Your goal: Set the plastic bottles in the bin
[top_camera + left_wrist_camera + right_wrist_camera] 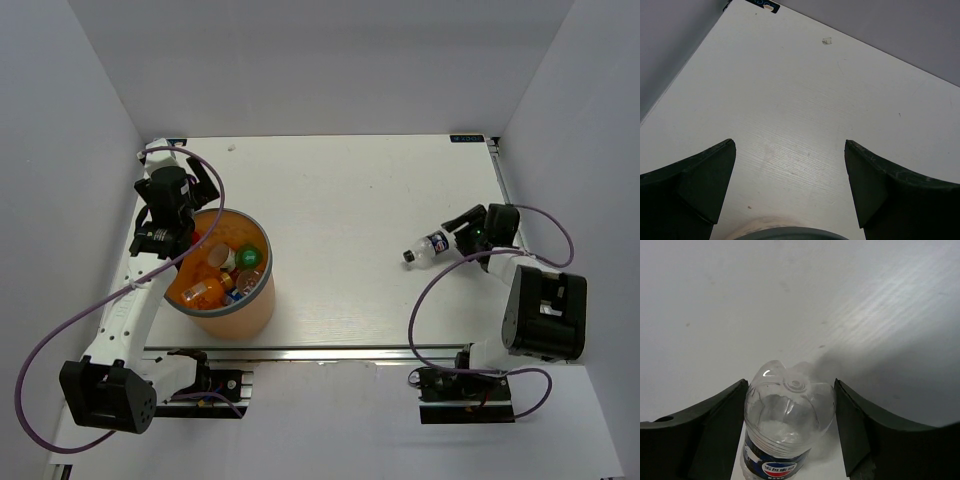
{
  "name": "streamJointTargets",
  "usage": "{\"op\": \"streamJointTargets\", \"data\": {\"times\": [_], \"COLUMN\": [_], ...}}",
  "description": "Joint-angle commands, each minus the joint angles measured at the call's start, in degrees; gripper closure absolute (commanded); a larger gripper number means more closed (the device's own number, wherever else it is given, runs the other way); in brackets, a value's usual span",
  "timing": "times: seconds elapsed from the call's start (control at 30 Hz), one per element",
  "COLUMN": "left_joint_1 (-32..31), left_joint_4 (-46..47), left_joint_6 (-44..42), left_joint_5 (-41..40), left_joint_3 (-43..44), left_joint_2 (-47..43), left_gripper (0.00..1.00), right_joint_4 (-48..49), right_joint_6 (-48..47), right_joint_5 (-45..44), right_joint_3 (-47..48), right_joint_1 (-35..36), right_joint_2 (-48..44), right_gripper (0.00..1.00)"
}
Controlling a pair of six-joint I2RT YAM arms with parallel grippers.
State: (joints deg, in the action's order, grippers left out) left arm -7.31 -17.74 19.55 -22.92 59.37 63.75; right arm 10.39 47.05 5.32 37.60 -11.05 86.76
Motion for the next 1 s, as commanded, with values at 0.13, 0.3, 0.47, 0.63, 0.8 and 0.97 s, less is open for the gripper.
{"op": "streamJointTargets", "data": {"times": [0.13,0.3,0.47,0.63,0.8,0.97], "left_joint_1": [-0.07,-0.07,-0.07,0.02,0.19,0.28], "left_joint_4": [0.77,0.42,-0.45,-2.48,-2.74,-2.74], "left_joint_6": [0.4,1.01,2.42,4.27,5.41,5.94], "left_joint_5": [0.77,-0.2,-3.6,-8.63,-11.88,-15.05], "left_joint_3": [-0.31,-0.14,0.22,0.74,0.3,-0.22], "left_joint_2": [-1.78,-2.31,-3.27,-4.68,-6.26,-6.97], "left_gripper": [0.02,0.02,0.02,0.02,0.02,0.02], "right_joint_4": [1.21,4.18,4.02,5.78,1.75,-1.43], "right_joint_6": [-11.7,-16.19,-24.27,-27.36,-24.9,-21.56], "right_joint_5": [8.02,15.03,18.5,19.46,20.16,22.89], "right_joint_3": [13.71,25.92,39.45,47.81,62.62,69.44], "right_joint_1": [13.56,29.39,50.83,63.86,68.78,69.41], "right_joint_2": [-13.45,-16.19,-11.27,-0.47,14.64,21.25], "right_gripper": [0.75,0.74,0.72,0.68,0.54,0.11]}}
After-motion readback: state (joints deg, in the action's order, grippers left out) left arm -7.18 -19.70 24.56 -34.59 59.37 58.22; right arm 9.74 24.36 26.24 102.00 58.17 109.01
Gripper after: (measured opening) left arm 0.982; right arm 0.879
